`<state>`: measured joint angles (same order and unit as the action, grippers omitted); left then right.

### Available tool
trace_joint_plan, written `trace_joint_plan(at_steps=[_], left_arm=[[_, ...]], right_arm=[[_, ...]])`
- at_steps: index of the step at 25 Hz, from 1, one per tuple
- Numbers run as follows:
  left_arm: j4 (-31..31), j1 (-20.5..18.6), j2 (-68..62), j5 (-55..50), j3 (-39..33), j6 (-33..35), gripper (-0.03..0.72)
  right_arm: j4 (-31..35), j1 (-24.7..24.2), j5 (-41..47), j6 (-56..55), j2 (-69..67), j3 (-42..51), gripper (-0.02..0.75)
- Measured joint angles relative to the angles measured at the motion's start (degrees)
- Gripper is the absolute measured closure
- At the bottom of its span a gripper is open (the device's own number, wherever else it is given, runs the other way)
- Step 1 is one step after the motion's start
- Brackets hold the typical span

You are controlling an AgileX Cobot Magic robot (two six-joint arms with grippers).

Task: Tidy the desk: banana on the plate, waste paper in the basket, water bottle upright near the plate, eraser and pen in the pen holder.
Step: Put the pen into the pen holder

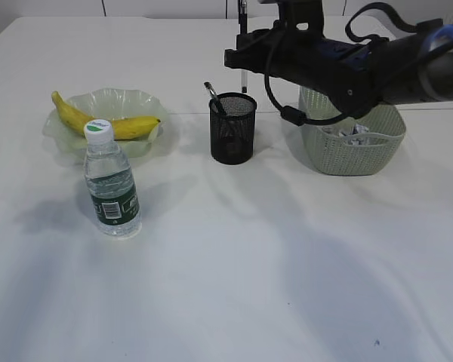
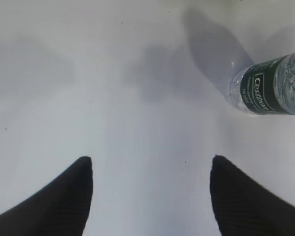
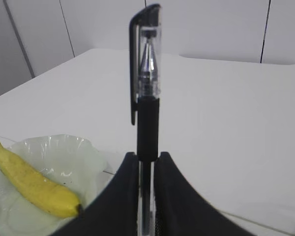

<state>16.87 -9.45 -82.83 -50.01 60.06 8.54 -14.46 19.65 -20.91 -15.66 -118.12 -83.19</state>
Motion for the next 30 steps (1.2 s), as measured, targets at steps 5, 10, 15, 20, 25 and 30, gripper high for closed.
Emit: trace_joint_plan(at_steps=[5,10,15,20,25,30], left_arm=[[0.0,0.0,0.0,-0.1,0.0,0.0,0.161],[0.0,0.0,0.0,-0.1,0.0,0.0,0.161],[0.0,0.0,0.0,-0.1,0.0,0.0,0.161],[0.0,0.0,0.0,0.1,0.0,0.0,0.161],[0.0,0.0,0.0,0.1,0.0,0.0,0.161],[0.0,0.0,0.0,0.1,0.0,0.0,0.161]], right_arm=[[-2.1,0.0,-1.2,0.0,-4.3,-4.6,0.69],[-3.0,-1.2,-2.2,0.2,-8.1,-7.9,0.69],[-4.6,-3.3,-3.8,0.3,-10.3,-8.7,0.69],[-8.9,-4.3,-6.4,-1.0,-11.2,-9.1,0.691],[-12.9,-4.5,-9.8,-3.2,-12.3,-9.1,0.691],[-14.1,-4.6,-10.0,-3.5,-13.2,-9.1,0.692]])
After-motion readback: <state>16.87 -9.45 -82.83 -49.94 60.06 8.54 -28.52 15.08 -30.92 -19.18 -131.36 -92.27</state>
